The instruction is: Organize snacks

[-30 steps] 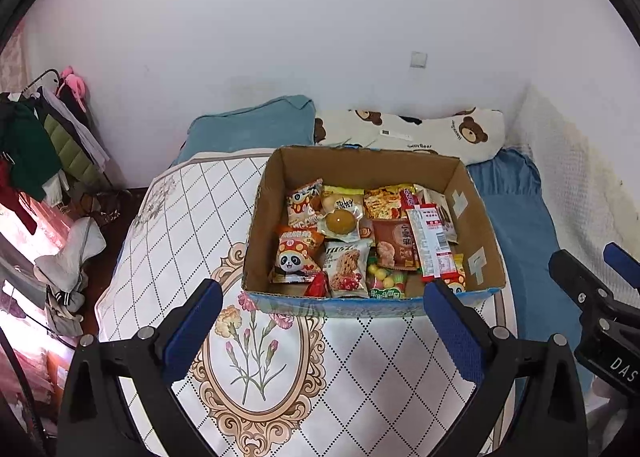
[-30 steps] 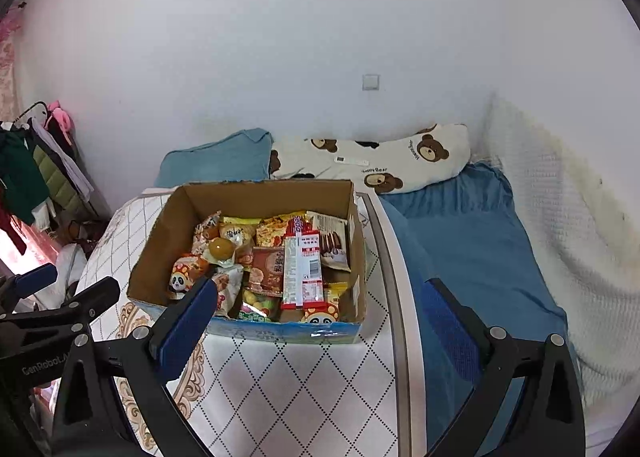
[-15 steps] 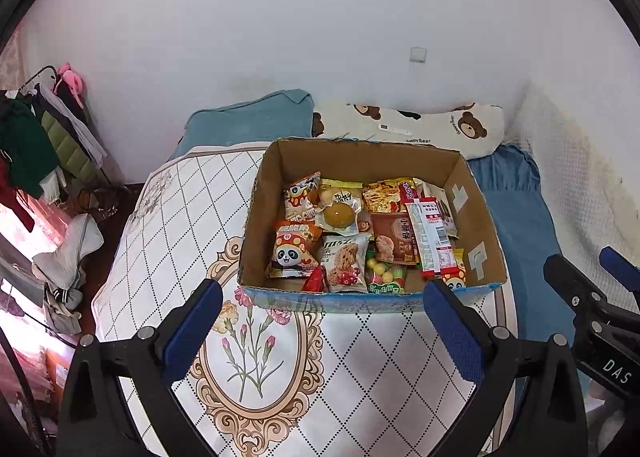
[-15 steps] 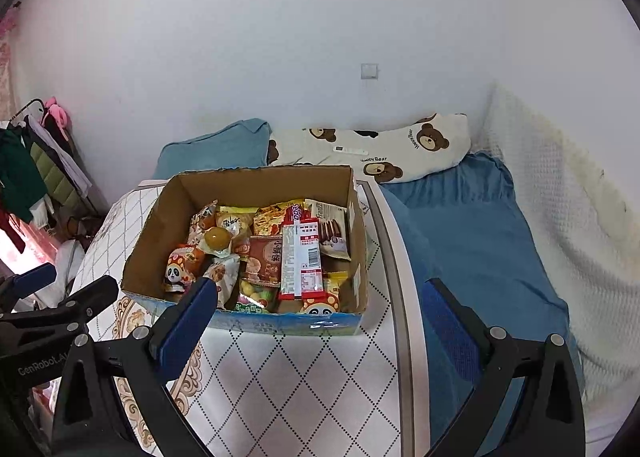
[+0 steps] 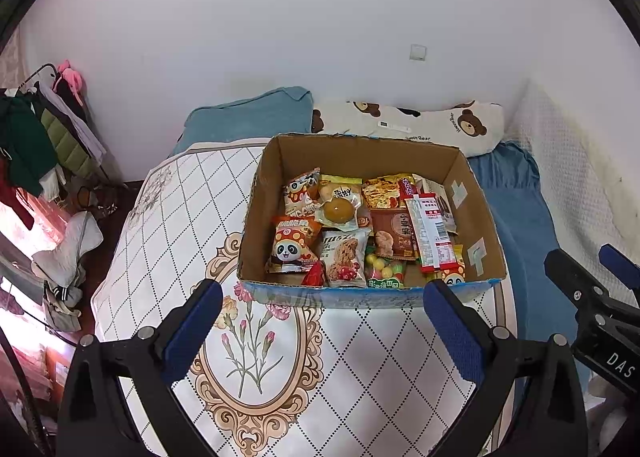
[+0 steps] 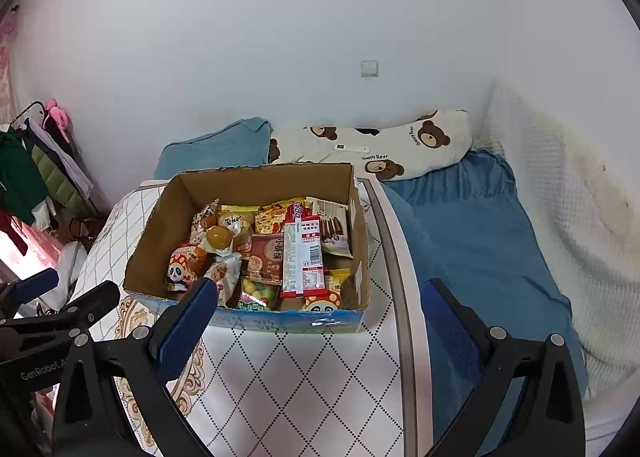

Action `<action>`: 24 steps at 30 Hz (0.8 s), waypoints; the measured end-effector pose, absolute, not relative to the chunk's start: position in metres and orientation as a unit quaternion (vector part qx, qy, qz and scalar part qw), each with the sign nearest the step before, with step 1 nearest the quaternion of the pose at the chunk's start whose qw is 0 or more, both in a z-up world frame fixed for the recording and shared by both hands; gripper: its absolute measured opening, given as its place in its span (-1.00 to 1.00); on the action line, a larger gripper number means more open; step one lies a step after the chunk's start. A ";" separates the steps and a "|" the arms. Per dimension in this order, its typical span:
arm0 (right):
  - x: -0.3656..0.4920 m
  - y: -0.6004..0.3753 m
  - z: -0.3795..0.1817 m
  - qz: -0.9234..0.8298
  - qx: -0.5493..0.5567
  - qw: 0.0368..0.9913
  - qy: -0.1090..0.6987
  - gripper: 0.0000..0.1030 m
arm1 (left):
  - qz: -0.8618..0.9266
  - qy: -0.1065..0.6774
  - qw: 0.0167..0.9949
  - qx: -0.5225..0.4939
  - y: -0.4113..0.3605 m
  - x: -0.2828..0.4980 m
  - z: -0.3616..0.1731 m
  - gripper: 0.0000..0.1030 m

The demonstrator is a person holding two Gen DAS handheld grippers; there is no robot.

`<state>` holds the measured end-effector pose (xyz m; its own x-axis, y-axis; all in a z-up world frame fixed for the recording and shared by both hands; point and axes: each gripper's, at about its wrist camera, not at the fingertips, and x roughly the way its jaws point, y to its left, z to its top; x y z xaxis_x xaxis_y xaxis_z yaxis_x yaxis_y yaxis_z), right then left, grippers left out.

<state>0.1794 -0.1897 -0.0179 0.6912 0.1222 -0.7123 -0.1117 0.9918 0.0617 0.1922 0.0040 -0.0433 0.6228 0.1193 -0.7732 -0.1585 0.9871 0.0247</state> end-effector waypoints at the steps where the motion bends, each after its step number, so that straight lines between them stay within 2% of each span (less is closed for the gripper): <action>1: 0.179 -0.190 -0.018 0.064 0.006 0.920 0.387 1.00 | 0.077 0.427 0.901 -0.023 0.004 0.192 -0.043 1.00; 24: 0.178 -0.195 -0.012 0.072 0.006 0.920 0.385 1.00 | 0.077 0.420 0.904 -0.019 0.003 0.189 -0.037 1.00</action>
<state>0.1775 -0.1953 -0.0125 0.6940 0.1361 -0.7070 -0.1272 0.9897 0.0656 0.1888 0.0029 -0.0373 0.6361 0.1226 -0.7618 -0.1544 0.9875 0.0300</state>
